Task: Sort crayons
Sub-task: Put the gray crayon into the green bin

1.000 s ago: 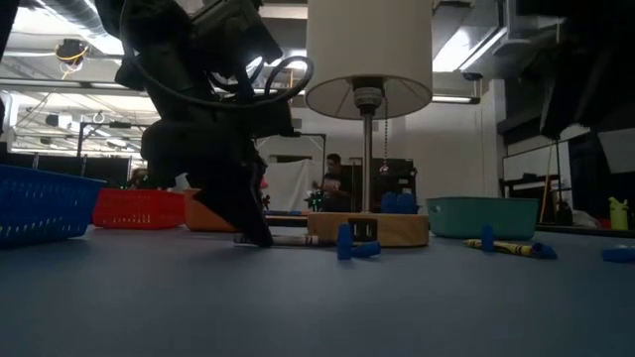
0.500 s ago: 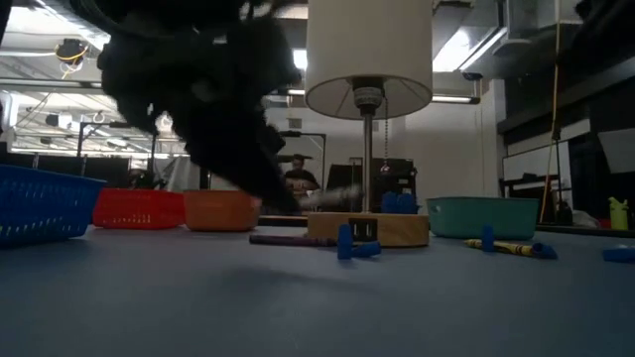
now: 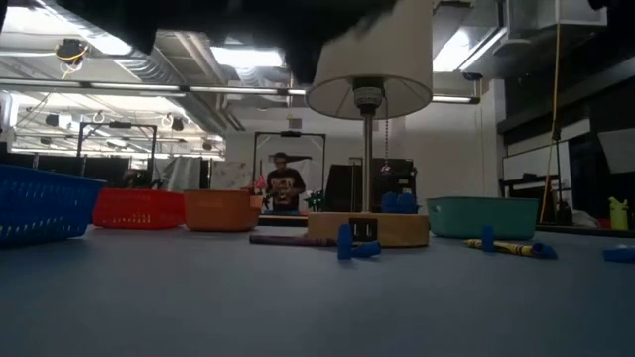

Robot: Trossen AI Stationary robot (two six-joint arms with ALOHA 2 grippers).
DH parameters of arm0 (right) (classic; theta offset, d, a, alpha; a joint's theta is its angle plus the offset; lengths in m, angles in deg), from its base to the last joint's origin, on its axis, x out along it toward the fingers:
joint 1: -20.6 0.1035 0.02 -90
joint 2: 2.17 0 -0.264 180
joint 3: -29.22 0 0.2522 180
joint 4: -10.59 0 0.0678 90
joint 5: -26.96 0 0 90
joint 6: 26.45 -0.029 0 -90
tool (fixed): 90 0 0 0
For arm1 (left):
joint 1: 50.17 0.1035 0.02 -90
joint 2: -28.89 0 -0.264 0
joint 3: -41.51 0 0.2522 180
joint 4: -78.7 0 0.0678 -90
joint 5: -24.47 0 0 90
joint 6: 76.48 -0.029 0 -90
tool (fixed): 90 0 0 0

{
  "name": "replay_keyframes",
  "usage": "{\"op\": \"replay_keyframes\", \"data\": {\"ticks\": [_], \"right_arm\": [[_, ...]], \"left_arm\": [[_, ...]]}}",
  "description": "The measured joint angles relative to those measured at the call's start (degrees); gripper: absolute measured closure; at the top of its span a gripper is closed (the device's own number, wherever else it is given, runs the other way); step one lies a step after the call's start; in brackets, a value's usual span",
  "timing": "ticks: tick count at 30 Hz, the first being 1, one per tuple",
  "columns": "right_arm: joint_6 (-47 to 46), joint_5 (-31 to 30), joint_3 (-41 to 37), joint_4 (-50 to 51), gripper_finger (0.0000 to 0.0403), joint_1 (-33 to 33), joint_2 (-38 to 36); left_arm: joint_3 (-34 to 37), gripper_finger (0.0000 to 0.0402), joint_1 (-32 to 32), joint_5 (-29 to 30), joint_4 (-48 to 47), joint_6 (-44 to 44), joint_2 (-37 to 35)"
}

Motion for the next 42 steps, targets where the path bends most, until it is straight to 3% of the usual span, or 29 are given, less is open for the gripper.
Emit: {"op": "replay_keyframes", "data": {"ticks": [5, 10, 20, 24, 42], "right_arm": [[7.4, 0.0, 0.0, -6.9, 0.0212, -1.0, 0.0], [14.0, 1.0, 0.0, -13.3, 0.0212, -4.4, 0.0], [24.5, 18.9, 0.0, -23.2, 0.0212, -14.1, 0.0], [26.3, 22.7, 0.0, -25.0, 0.0212, -16.6, 0.0], [34.8, 23.0, 0.0, -34.4, 0.0212, -19.6, 0.0]], "left_arm": [[-0.1, 0.0388, 0.0, 0.0, 11.2, -4.7, 0.0], [-0.1, 0.0388, 0.0, 0.0, 16.3, -8.6, 0.0], [-0.1, 0.0388, 0.1, 0.2, 20.7, -11.5, -0.1], [-0.1, 0.0388, 0.1, 0.2, 23.0, -12.3, -0.1], [-0.1, 0.0388, 0.1, 0.2, 27.3, -12.4, -0.1]]}}
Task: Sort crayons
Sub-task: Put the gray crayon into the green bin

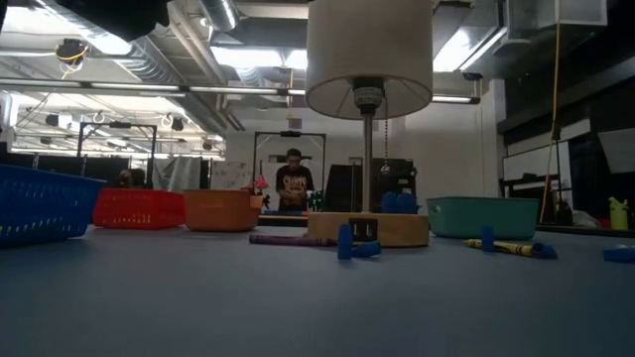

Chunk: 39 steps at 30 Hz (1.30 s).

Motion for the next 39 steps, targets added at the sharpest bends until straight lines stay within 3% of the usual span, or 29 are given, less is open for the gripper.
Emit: {"op": "replay_keyframes", "data": {"ticks": [8, 18, 26, 39], "right_arm": [[3.0, 0.4, 0.0, -5.1, 0.0212, 0.0, 0.0], [3.4, 8.5, 0.0, -16.0, 0.0212, -2.3, 4.1], [4.6, 8.8, 0.0, -16.4, 0.0215, -2.5, 5.1], [4.6, 9.0, 0.0, -16.2, 0.0309, -2.5, 5.1]], "left_arm": [[0.0, 0.0388, 0.0, 0.0, 0.1, 0.0, 0.0], [0.0, 0.0388, 0.2, 0.4, 0.1, 0.2, 0.0], [0.0, 0.0388, 0.1, 0.5, -0.5, 0.2, 0.0], [0.0, 0.0388, 0.2, 1.7, -0.9, 0.1, 0.0]]}}
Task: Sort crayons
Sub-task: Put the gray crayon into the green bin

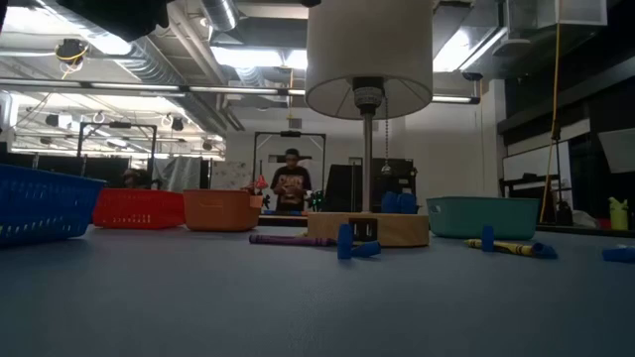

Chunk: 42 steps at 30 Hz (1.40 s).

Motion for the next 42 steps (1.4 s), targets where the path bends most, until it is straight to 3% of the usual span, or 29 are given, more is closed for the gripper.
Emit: {"op": "replay_keyframes", "data": {"ticks": [14, 30, 42], "right_arm": [[0.0, -2.6, 0.0, 1.1, 0.0379, 0.0, 0.0], [-0.8, -3.8, 0.1, 6.2, 0.0383, 0.0, -2.6], [-8.3, -4.1, 0.1, 22.0, 0.0381, 0.0, -9.6]], "left_arm": [[0.0, 0.0388, 0.0, 2.9, -2.1, 0.0, 0.0], [-0.3, 0.0386, 0.1, 4.8, -4.3, 0.1, -0.1], [0.0, 0.0301, 0.0, 7.0, -8.6, 0.5, 0.0]]}}
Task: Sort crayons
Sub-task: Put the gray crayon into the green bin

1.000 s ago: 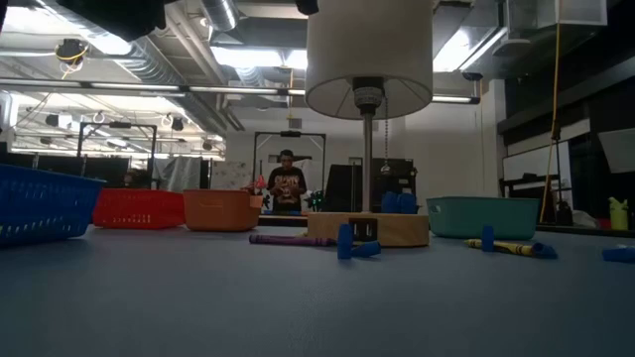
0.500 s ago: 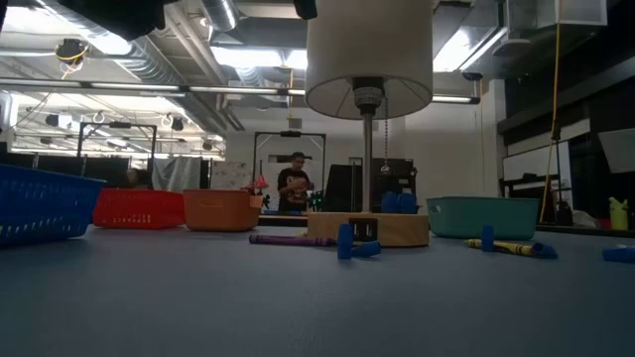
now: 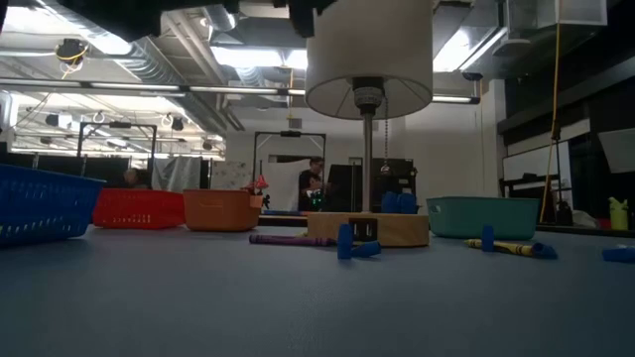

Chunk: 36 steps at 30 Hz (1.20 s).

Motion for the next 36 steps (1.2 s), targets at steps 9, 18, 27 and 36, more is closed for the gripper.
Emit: {"op": "replay_keyframes", "data": {"ticks": [9, 18, 27, 36], "right_arm": [[-10.8, 0.5, 0.0, 27.8, 0.0372, 0.0, -4.7], [-19.4, -5.6, 0.0, 55.6, 0.0371, 0.0, -5.0], [-25.2, -17.8, 0.0, 74.4, 0.037, -3.3, -5.0], [-17.2, -21.6, 0.0, 74.4, 0.037, -17.8, -5.0]], "left_arm": [[0.0, 0.029, 0.0, 0.0, -9.9, 2.3, 0.0], [0.0, 0.029, 0.0, -0.1, -12.5, 4.4, 0.0], [0.0, 0.029, 0.0, -0.1, -12.4, 4.4, 0.0], [0.0, 0.029, 0.0, -0.1, -12.4, 4.4, 0.0]]}}
